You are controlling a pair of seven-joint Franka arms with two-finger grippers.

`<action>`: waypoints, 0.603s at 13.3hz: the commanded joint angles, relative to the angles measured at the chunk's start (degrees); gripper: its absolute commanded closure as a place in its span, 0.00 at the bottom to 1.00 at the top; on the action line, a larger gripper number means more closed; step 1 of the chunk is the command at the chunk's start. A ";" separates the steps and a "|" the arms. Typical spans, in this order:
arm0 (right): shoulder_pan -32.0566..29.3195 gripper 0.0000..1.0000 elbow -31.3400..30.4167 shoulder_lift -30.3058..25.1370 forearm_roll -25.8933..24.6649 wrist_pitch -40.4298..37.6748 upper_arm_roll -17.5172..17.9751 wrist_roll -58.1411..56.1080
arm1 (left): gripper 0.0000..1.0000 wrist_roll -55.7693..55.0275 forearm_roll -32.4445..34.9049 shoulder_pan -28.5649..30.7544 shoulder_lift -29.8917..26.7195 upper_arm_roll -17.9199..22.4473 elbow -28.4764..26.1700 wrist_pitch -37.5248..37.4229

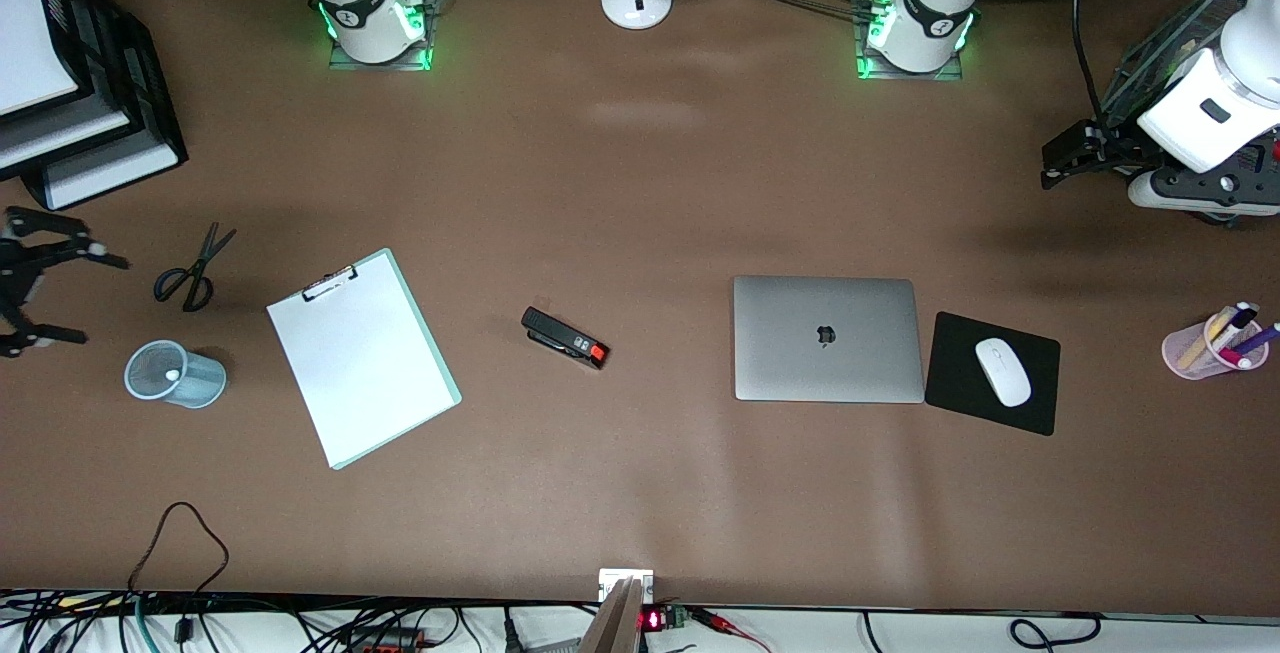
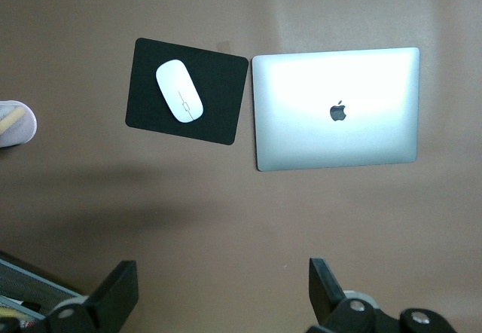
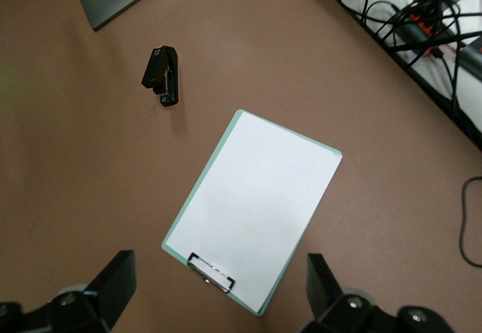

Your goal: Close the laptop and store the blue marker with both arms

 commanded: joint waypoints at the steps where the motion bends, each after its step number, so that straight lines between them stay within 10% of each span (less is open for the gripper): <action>1: 4.63 0.00 -0.96 -2.16 -4.98 -0.23 -0.26 9.44 | 0.00 -0.07 -0.10 -0.26 0.69 -0.23 1.70 -1.21; 8: 12.98 0.00 -6.84 -6.29 -13.86 -0.67 -0.35 42.56 | 0.00 0.20 -0.10 -0.34 0.78 -0.31 1.78 -1.47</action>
